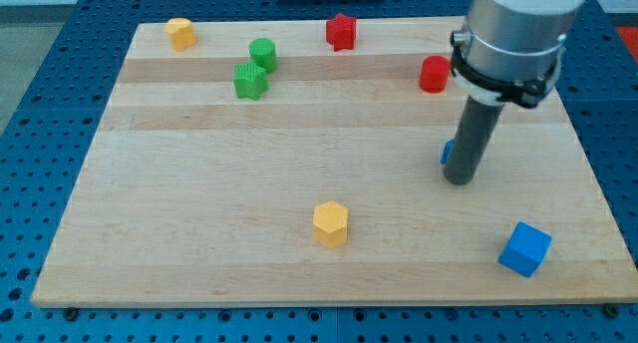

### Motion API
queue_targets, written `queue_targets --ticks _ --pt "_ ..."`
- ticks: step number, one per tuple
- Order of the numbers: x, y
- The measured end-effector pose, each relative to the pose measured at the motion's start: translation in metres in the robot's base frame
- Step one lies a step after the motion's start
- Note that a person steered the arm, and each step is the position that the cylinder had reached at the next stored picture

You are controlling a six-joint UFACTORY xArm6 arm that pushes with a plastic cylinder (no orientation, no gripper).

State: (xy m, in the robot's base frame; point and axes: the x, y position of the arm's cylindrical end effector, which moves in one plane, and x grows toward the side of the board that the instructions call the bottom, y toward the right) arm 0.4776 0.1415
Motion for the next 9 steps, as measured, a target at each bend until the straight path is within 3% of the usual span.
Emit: queue_targets --ticks 2,5,9 --pt "-0.053 0.003" --pt "-0.065 0.046" --pt "-0.140 0.053"
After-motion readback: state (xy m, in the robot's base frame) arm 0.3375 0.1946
